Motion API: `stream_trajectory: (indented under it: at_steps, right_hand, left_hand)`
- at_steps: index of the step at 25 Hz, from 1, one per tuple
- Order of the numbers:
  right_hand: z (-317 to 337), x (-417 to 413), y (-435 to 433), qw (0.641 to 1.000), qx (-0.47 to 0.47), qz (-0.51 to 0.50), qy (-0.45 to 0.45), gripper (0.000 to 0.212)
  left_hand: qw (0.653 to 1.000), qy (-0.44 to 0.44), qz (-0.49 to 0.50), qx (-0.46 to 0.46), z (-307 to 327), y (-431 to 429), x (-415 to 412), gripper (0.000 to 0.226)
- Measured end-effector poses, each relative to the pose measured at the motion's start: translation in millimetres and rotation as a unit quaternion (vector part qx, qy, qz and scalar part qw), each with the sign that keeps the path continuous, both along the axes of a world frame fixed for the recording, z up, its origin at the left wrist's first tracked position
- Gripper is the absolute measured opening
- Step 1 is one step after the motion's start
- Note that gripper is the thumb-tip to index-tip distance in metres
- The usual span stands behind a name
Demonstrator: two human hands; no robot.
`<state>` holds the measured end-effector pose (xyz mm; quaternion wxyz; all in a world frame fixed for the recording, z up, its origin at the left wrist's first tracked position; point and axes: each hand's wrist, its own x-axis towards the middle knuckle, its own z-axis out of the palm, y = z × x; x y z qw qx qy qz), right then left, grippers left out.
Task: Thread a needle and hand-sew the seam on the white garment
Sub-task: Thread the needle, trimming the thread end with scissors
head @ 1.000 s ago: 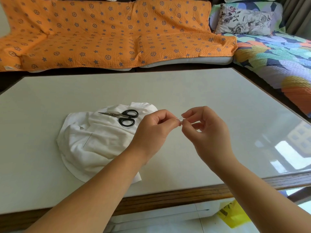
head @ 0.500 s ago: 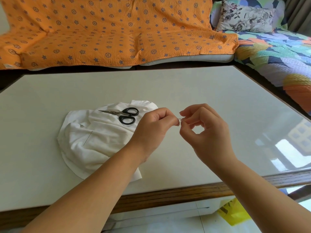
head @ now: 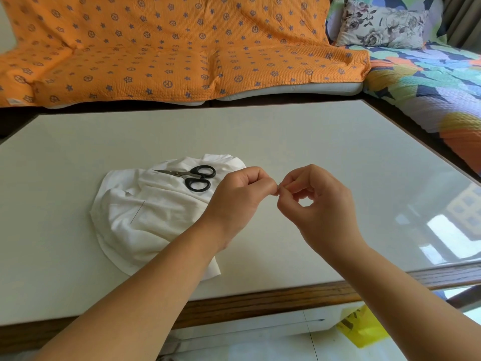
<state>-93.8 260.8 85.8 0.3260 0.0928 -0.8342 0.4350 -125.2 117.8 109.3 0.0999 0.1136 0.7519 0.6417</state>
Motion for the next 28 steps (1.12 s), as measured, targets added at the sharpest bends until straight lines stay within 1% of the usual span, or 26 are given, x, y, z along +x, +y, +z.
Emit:
stream_trajectory:
  at_steps: [3,6,9,11,13,16,21,25,28]
  right_hand:
    - [4,3,-1,0.998,-0.034,0.002,-0.046,0.023]
    - [13,6,-1,0.989,-0.105,0.011,-0.106,0.026]
    - [19,6,2,0.976,-0.154,0.017,-0.155,0.018]
    - [21,7,3,0.971,-0.168,0.021,-0.171,0.014]
    - [23,8,3,0.966,-0.181,0.027,-0.181,0.013]
    - [24,9,2,0.962,-0.194,0.03,-0.19,0.013]
    - [25,8,2,0.958,-0.206,0.035,-0.197,0.012]
    - [25,8,2,0.954,-0.22,0.039,-0.2,0.009]
    - [25,9,2,0.948,-0.248,0.056,-0.191,0.016]
  left_hand:
    - [1.0,0.001,-0.009,-0.013,0,-1,0,0.017]
    - [0.999,0.011,-0.026,-0.026,-1,-5,-3,0.006]
    - [0.998,-0.012,-0.054,0.014,-3,-13,-9,0.025]
    - [0.999,0.002,-0.044,0.021,1,-15,-8,0.019]
    - [0.999,0.046,-0.016,-0.004,2,-15,-6,0.007]
    - [0.991,0.122,0.01,-0.056,-2,-13,-7,0.004]
    - [0.973,0.203,0.005,-0.112,-2,-11,-5,0.003]
    - [0.966,0.214,0.017,-0.141,0,-10,-2,0.011]
    - [0.967,0.208,0.017,-0.147,2,-10,-1,0.018]
